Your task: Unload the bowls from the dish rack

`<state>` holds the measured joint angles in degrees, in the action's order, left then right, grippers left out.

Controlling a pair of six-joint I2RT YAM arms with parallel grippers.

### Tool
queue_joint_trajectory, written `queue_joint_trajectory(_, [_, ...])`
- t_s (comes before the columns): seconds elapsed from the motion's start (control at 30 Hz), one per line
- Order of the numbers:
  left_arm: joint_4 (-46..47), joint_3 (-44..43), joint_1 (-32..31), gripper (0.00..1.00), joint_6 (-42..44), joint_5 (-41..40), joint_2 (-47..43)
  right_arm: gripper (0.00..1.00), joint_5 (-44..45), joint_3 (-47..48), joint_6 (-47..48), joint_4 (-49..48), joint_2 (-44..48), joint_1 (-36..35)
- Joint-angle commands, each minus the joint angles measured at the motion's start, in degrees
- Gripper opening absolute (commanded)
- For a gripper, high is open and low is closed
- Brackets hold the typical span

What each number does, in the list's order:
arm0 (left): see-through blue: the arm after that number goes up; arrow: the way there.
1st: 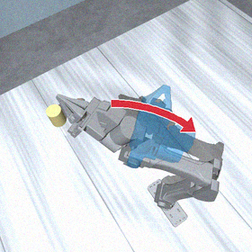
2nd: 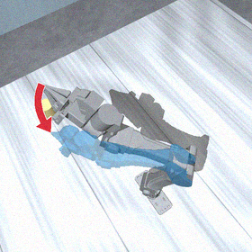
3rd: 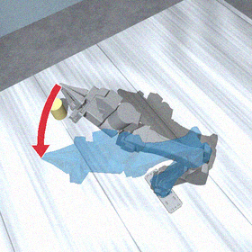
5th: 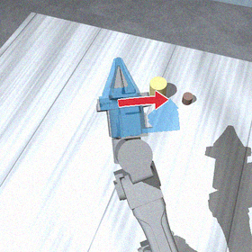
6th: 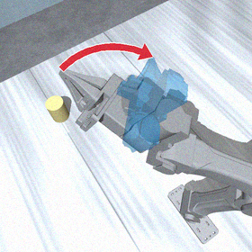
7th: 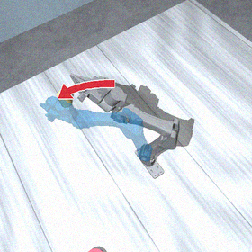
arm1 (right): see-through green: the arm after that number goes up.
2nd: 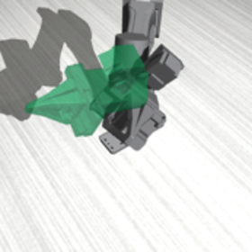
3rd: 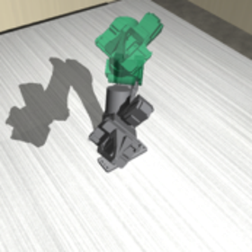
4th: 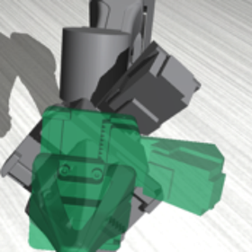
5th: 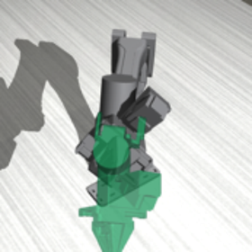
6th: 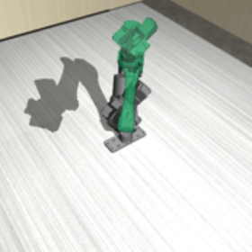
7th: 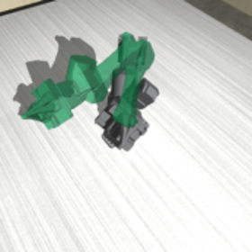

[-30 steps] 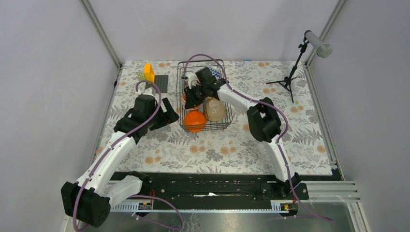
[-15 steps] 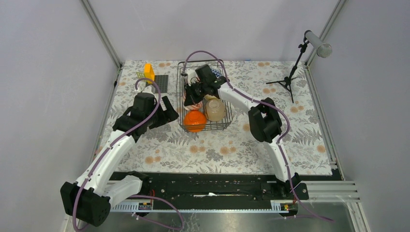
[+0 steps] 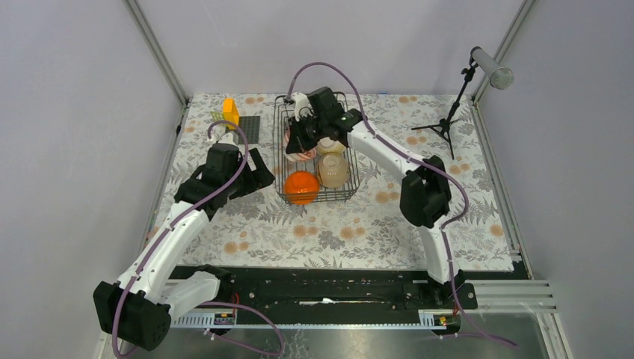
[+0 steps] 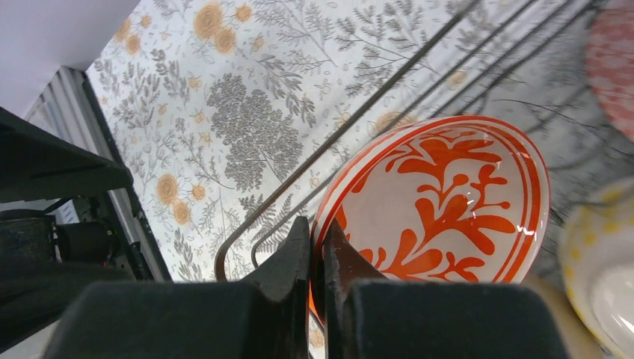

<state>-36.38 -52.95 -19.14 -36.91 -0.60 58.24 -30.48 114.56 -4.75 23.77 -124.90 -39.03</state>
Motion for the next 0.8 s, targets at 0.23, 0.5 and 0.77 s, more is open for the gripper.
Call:
queue_joint_trajectory(0.23, [2.96, -2.14, -0.09, 0.90, -0.41, -4.90, 2.24, 0.00, 27.59, -14.15, 1.68, 2.10, 23.16, -0.44])
queue_joint_trajectory(0.5, [5.05, -3.69, -0.20, 0.96, -1.81, -2.90, 9.03, 0.00, 45.35, -29.66, 2.53, 2.66, 34.89, 0.08])
queue_joint_trajectory(0.77, [6.37, -7.90, -0.20, 0.92, 0.29, -4.15, 15.49, 0.00, 54.29, -34.07, 3.14, 7.14, 36.77, 4.20])
